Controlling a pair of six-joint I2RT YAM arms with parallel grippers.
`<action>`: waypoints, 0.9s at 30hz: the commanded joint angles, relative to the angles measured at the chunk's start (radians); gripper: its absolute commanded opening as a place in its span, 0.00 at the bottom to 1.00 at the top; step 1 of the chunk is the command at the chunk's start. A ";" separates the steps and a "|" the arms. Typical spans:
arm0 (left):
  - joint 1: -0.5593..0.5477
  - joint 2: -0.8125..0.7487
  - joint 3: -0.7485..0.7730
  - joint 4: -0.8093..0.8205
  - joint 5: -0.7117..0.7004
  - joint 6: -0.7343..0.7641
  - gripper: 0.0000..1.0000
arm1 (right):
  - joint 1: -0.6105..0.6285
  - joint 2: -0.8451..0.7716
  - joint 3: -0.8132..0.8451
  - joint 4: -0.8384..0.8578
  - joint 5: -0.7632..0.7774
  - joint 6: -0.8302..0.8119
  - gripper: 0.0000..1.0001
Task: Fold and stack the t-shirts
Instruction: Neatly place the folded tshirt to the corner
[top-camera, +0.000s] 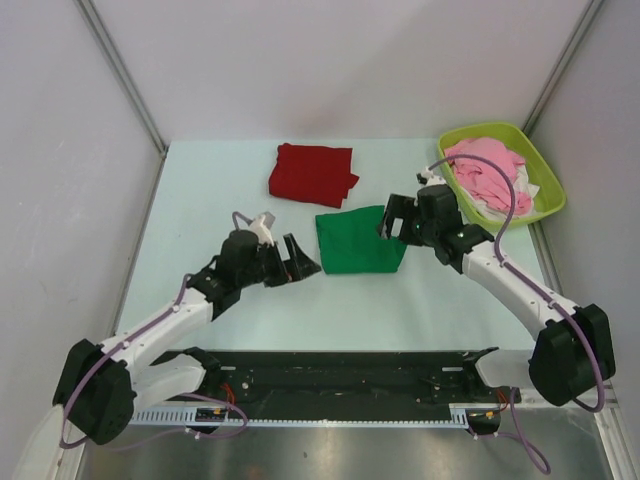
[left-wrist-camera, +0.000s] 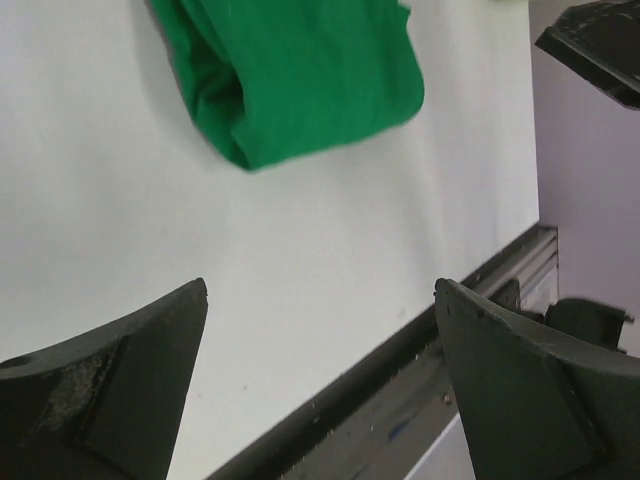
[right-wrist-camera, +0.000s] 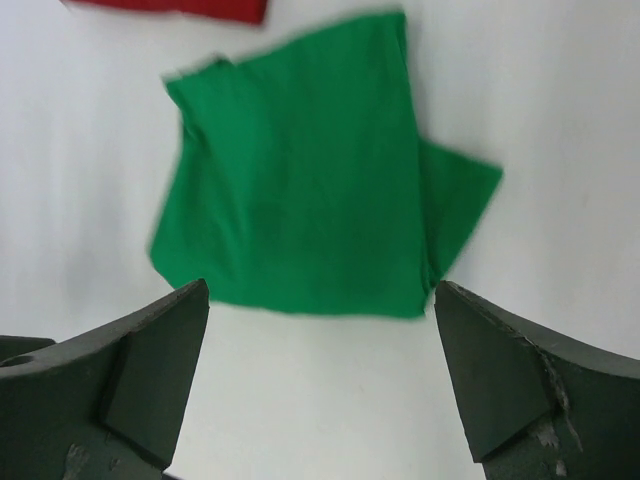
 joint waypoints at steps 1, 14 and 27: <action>-0.082 -0.048 -0.111 0.138 0.008 -0.129 1.00 | 0.032 -0.095 -0.107 -0.063 -0.006 0.001 1.00; -0.170 0.131 -0.189 0.319 -0.199 -0.223 1.00 | 0.101 -0.264 -0.278 -0.075 -0.013 0.112 1.00; -0.007 0.300 -0.264 0.680 0.098 -0.306 1.00 | 0.422 -0.198 -0.359 0.032 0.302 0.103 1.00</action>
